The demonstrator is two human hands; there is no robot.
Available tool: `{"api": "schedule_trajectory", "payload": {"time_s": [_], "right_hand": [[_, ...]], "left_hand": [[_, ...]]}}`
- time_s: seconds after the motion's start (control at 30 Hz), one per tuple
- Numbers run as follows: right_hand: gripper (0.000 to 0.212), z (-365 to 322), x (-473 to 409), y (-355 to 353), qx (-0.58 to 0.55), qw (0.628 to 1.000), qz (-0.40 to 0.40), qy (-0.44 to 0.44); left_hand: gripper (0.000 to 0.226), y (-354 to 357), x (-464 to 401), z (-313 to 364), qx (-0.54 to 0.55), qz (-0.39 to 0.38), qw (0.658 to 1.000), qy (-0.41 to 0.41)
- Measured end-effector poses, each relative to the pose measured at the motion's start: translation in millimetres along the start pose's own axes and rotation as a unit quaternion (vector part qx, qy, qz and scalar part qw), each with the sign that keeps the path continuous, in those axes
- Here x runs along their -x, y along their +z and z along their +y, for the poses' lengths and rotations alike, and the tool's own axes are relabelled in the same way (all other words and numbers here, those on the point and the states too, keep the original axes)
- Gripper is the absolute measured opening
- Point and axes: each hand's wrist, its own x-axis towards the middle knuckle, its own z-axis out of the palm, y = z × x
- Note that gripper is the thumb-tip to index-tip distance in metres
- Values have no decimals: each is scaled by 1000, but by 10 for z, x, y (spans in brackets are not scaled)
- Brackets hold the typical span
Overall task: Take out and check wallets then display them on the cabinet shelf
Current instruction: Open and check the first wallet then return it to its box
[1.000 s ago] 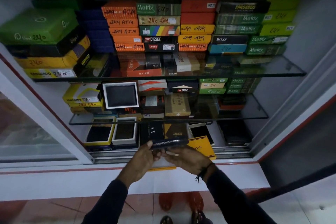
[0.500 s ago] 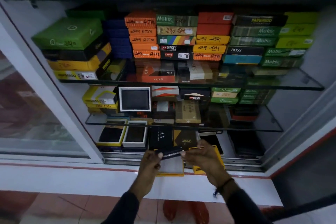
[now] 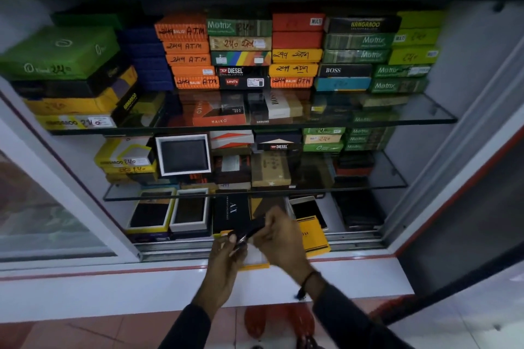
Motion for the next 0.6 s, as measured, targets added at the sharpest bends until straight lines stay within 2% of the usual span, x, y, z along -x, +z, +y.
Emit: {"api": "schedule_trajectory", "payload": {"time_s": [0.1,0.2,0.3,0.37,0.47,0.6], "right_hand": [[41,122,-146,-475,-204,974,-49,87],[57,249,-250,-855,-261,951,-65,153],[61,432,-305,-916,-366,902,-114,197],[41,574,-321,-812,-436,863,-112,231],[28,764,-305,-690,-423,852,-139,276],[36,907,-258,-607,-424,846,-183,267]], "left_hand": [[15,-69,-33,106,-1,7,999,37],[16,-72,-36,196,18,-34,999,37],[40,96,3,198,25,-88,996,10],[54,172,25,202,31,-109,994,-11],[42,123,59,216,18,-134,991,-20],[48,16,127,297,17,-178,983,-41]]}}
